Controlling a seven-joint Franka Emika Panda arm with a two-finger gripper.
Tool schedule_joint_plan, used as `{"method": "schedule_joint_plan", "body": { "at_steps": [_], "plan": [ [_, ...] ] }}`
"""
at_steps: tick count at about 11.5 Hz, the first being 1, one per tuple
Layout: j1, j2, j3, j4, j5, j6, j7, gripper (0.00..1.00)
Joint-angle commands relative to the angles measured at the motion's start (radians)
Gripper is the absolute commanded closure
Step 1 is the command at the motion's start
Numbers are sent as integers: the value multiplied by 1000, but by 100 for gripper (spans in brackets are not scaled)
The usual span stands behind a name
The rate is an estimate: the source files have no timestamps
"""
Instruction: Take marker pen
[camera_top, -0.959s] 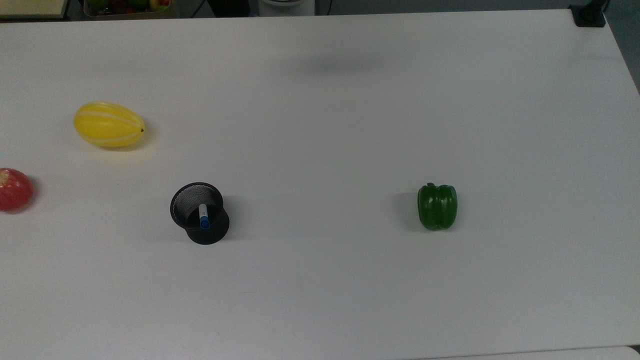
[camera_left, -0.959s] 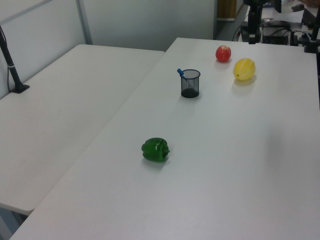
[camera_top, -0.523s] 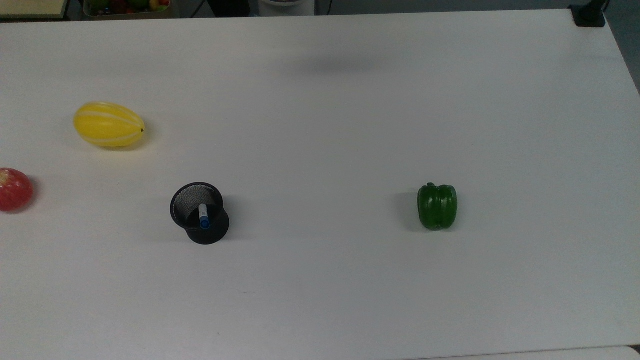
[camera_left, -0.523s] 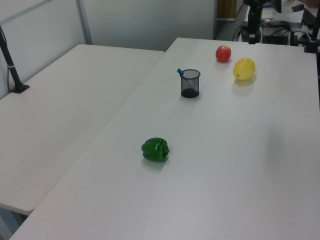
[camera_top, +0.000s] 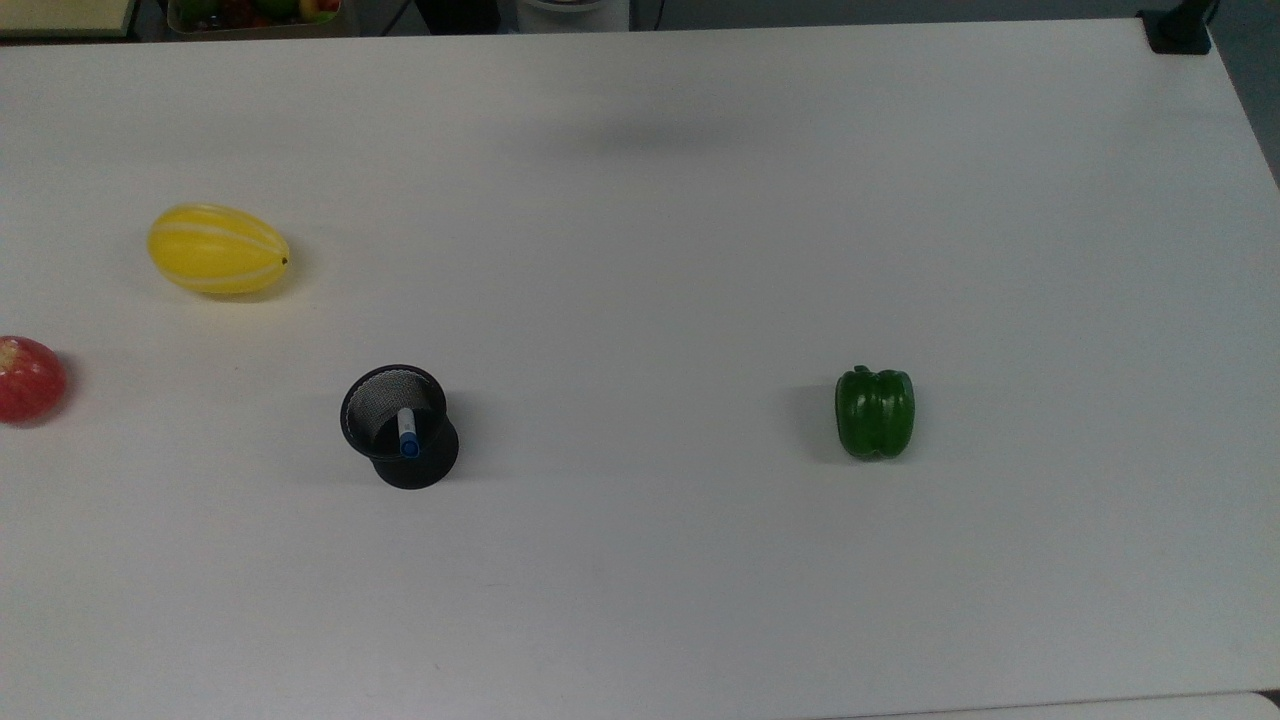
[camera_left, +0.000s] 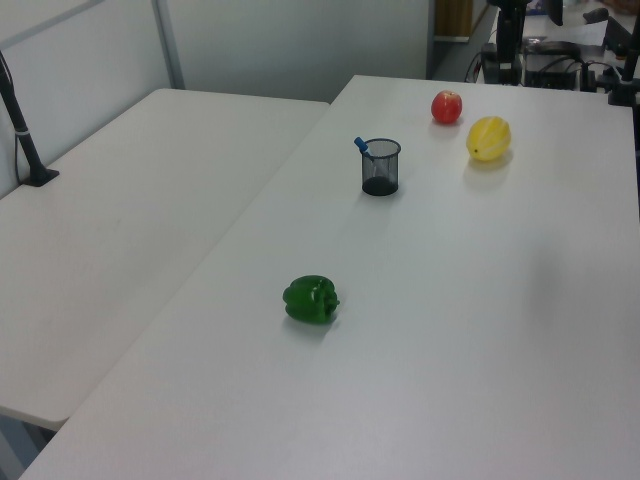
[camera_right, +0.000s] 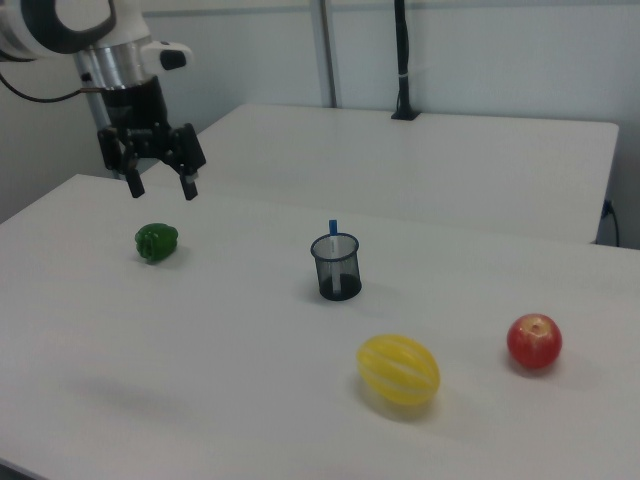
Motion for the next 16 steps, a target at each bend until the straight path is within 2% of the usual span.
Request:
{"method": "schedule_joint_plan", "body": {
  "at_steps": [1, 5, 11, 16],
  "plan": [
    [-60, 98, -8, 81, 37, 89, -66, 0],
    [-106, 190, -7, 82, 57, 364, -61, 0],
    [-126, 313, -7, 82, 57, 601, -61, 0],
    [-132, 483, -7, 82, 51, 923, -55, 0]
  ]
}}
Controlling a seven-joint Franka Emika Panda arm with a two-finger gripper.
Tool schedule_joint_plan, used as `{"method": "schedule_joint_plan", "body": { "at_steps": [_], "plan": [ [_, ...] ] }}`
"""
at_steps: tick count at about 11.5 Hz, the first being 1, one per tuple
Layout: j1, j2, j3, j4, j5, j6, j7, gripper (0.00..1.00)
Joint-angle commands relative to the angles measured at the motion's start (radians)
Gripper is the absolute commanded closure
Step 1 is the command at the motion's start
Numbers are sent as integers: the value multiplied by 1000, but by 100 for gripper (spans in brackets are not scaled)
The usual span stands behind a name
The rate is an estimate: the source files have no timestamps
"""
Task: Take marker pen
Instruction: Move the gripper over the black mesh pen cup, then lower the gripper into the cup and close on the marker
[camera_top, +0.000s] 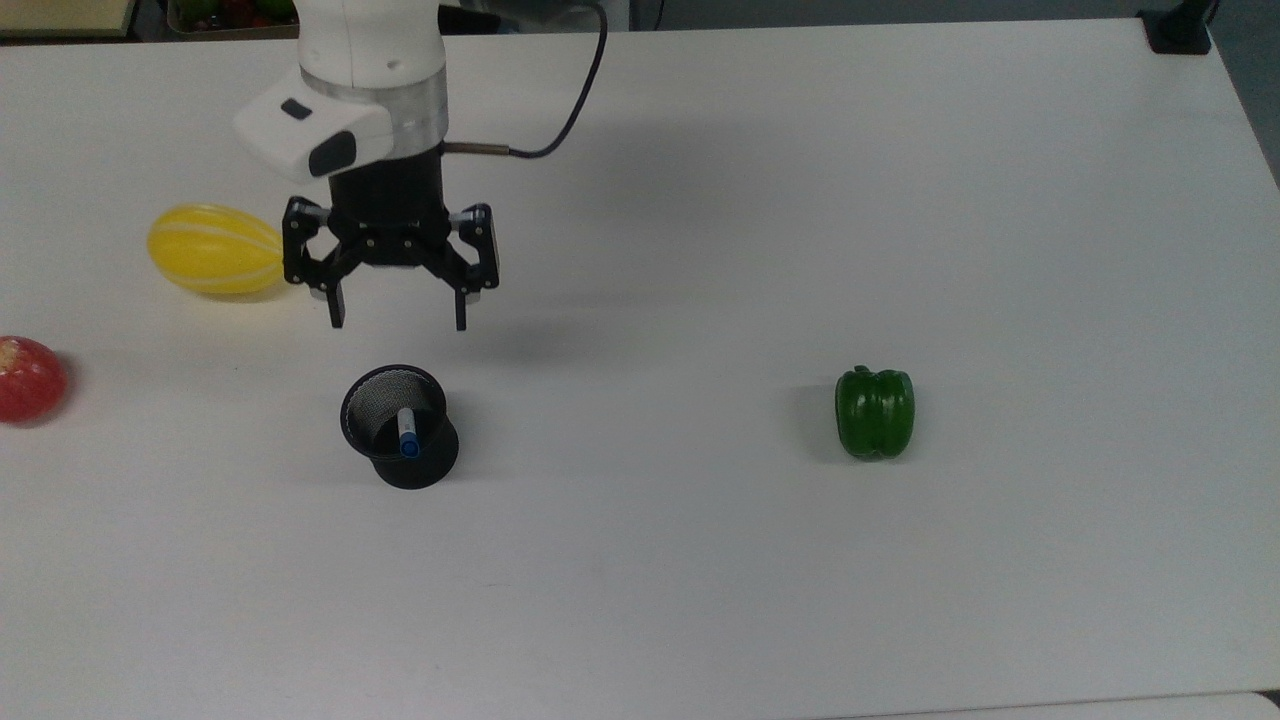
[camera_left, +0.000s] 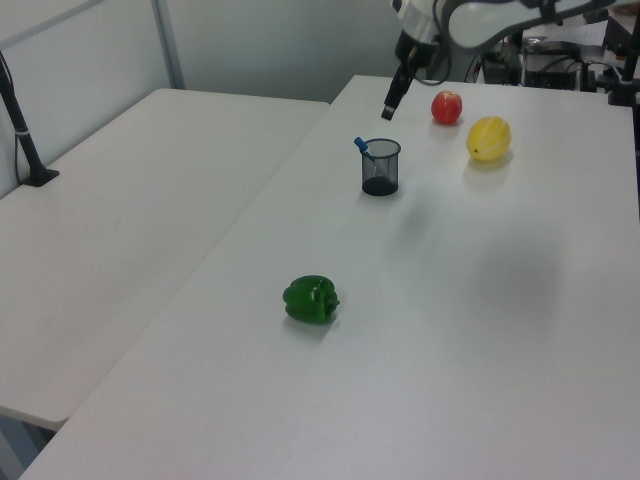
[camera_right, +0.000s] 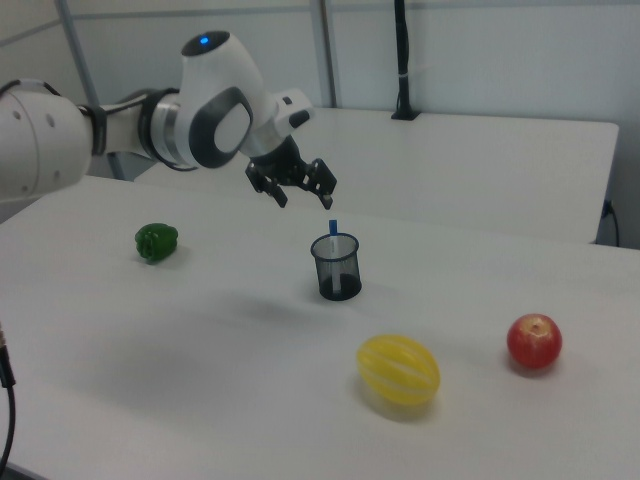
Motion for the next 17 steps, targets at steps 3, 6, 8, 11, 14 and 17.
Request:
{"method": "schedule_joint_plan", "body": {
  "at_steps": [3, 6, 8, 11, 14, 17],
  "plan": [
    [0, 135, -4, 16, 17, 250, -15, 0],
    [-2, 187, -4, 13, 20, 371, -6, 4],
    [-2, 202, -4, 13, 20, 406, -6, 25],
    [-2, 202, -4, 11, 20, 407, -6, 52],
    [-3, 202, -4, 11, 22, 407, -4, 67],
    [-3, 199, -4, 10, 22, 407, -4, 73]
  ]
}}
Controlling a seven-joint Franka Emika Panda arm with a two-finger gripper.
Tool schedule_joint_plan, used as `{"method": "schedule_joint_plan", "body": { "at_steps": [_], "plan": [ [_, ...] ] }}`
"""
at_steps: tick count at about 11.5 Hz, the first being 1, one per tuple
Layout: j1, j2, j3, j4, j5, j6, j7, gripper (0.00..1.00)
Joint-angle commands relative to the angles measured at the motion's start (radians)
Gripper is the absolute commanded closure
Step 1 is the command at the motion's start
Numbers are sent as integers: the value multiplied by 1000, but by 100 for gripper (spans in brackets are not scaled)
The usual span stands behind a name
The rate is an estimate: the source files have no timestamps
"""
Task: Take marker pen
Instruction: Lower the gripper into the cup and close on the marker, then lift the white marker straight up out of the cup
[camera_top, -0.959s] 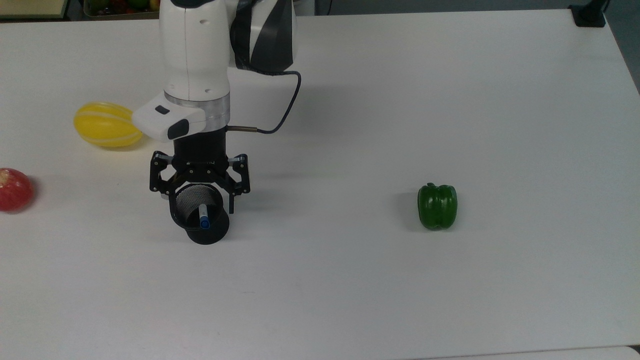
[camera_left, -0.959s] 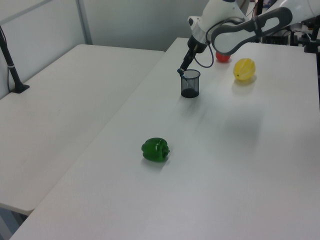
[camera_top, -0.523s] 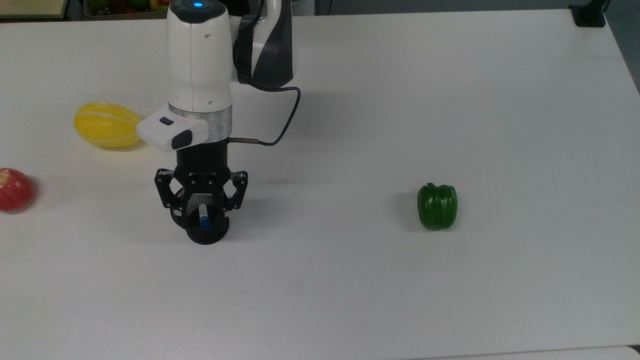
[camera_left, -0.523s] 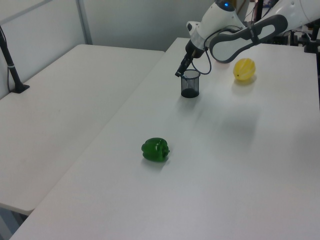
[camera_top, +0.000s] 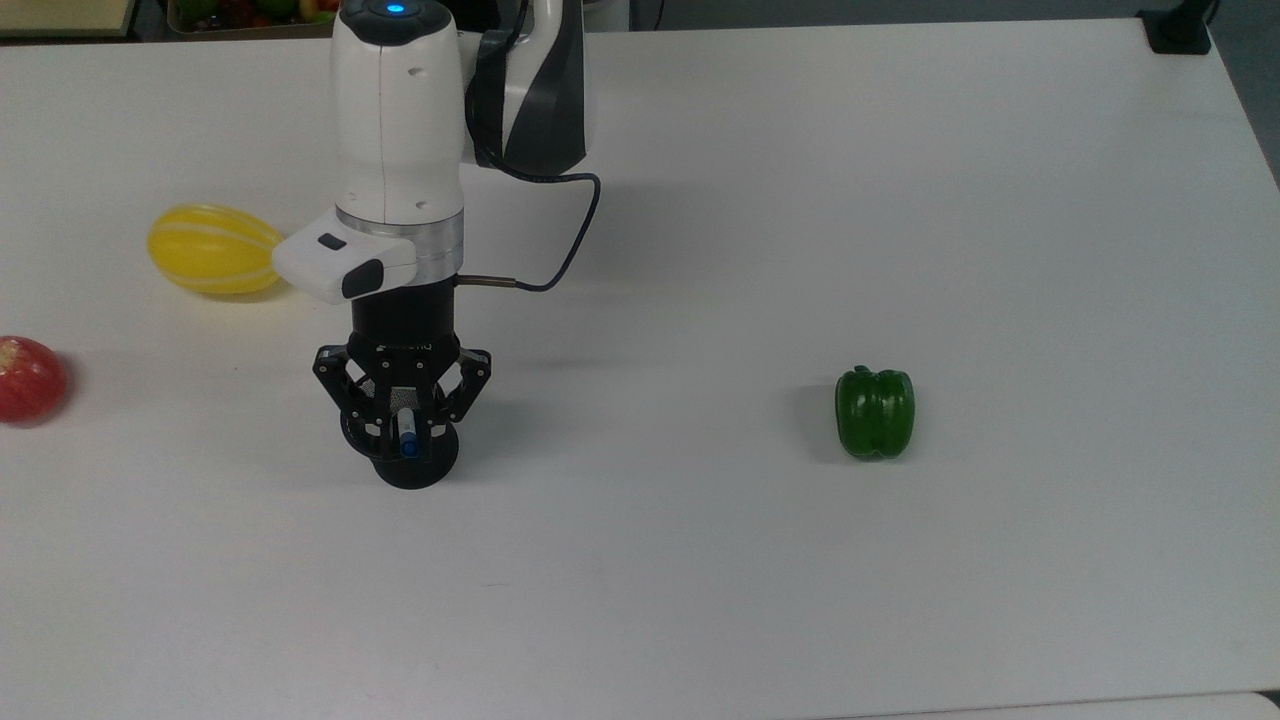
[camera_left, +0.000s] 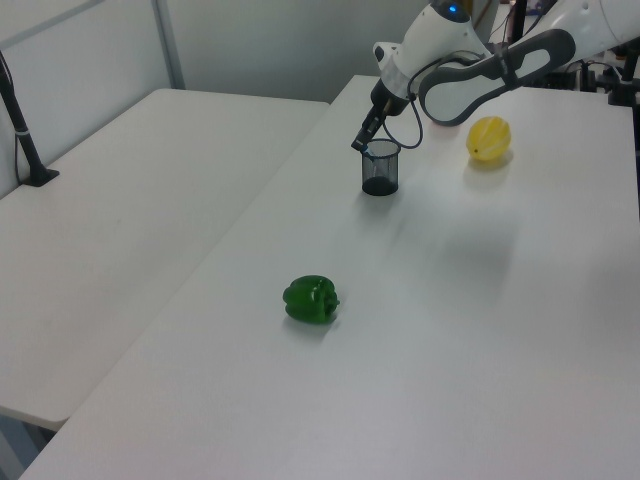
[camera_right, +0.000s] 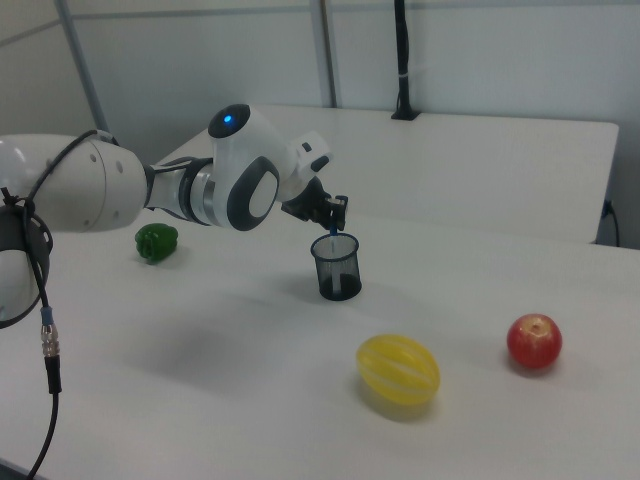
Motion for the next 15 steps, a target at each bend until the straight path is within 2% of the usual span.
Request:
{"method": "schedule_joint_plan", "body": {
  "at_steps": [1, 5, 9, 15],
  "plan": [
    [2, 2, -6, 6, 22, 17, -6, 79],
    [-4, -5, -4, 8, 23, 15, -6, 87],
    [-4, -25, -4, 8, 23, 14, -1, 88],
    [-6, -139, -4, -9, 25, 4, 11, 88]
  ]
}}
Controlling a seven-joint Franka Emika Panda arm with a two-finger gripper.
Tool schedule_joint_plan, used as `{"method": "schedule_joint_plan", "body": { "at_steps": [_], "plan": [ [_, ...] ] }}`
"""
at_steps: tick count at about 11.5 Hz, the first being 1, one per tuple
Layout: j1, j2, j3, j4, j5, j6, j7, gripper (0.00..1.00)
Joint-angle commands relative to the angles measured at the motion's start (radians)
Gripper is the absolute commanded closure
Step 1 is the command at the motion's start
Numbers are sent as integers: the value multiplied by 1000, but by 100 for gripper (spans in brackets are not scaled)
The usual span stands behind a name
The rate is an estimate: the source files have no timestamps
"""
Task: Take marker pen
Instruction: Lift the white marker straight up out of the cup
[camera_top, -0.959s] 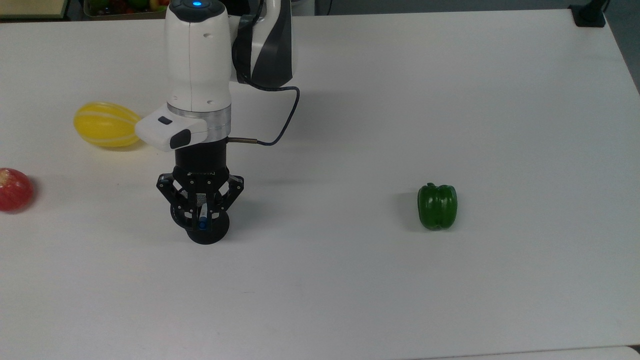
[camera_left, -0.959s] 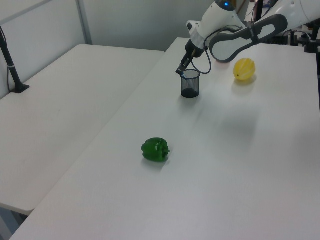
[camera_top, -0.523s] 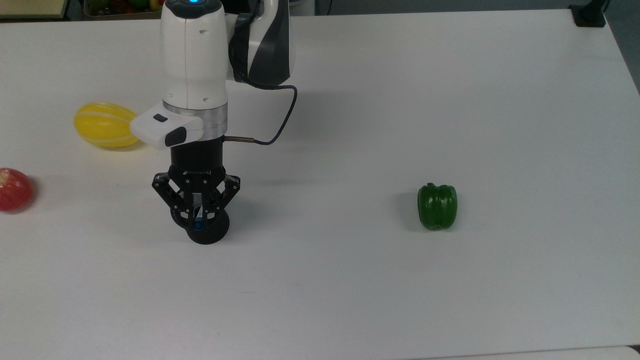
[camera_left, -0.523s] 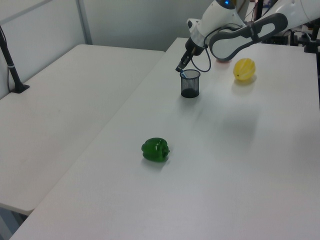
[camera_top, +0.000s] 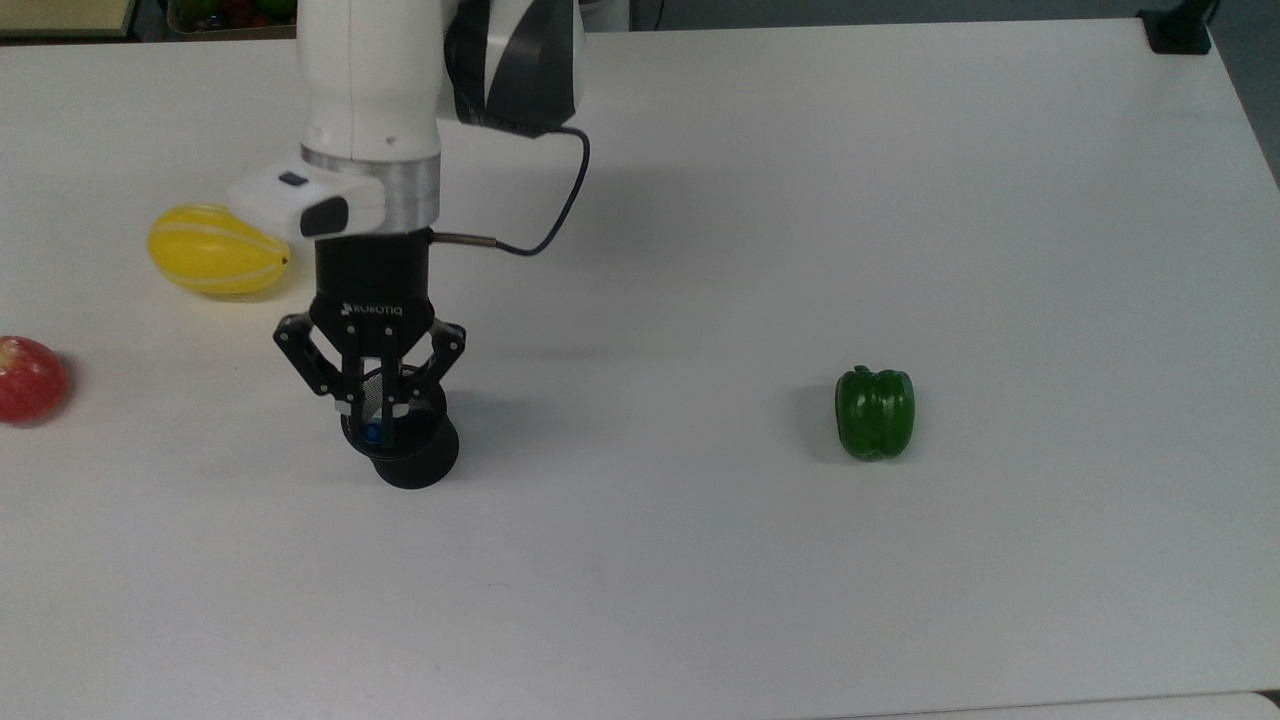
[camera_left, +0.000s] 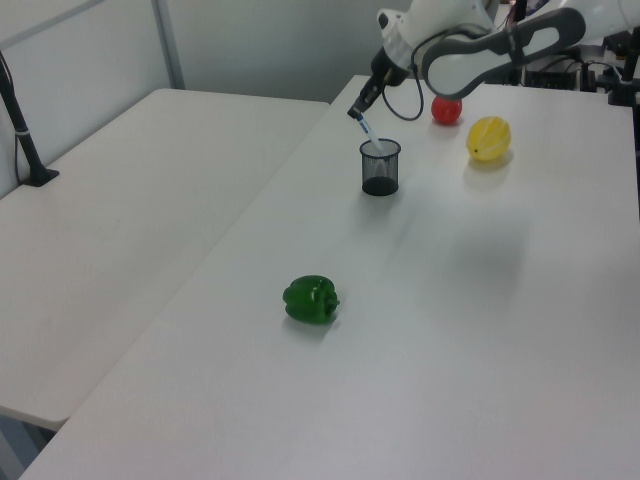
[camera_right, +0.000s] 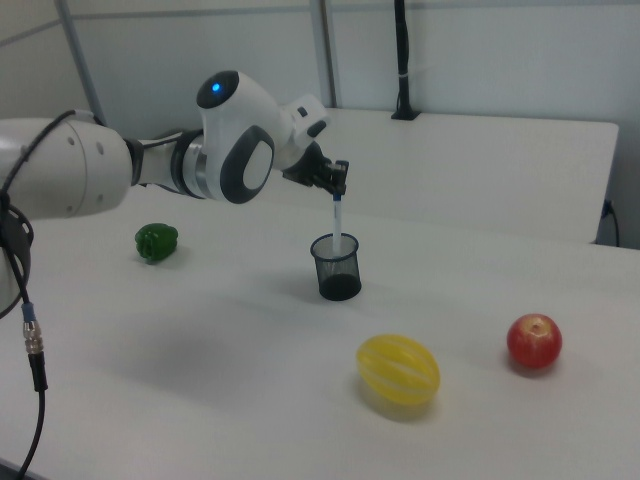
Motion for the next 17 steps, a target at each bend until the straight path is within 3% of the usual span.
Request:
{"method": "schedule_joint_plan", "body": {
  "at_steps": [1, 9, 12, 17],
  "plan": [
    [2, -95, -4, -39, 24, 4, 33, 88],
    [10, -158, 8, -55, 23, -36, 141, 89],
    [10, -195, 24, -48, 23, -175, 145, 89],
    [34, -236, 103, -48, 21, -589, 144, 89]
  ]
}}
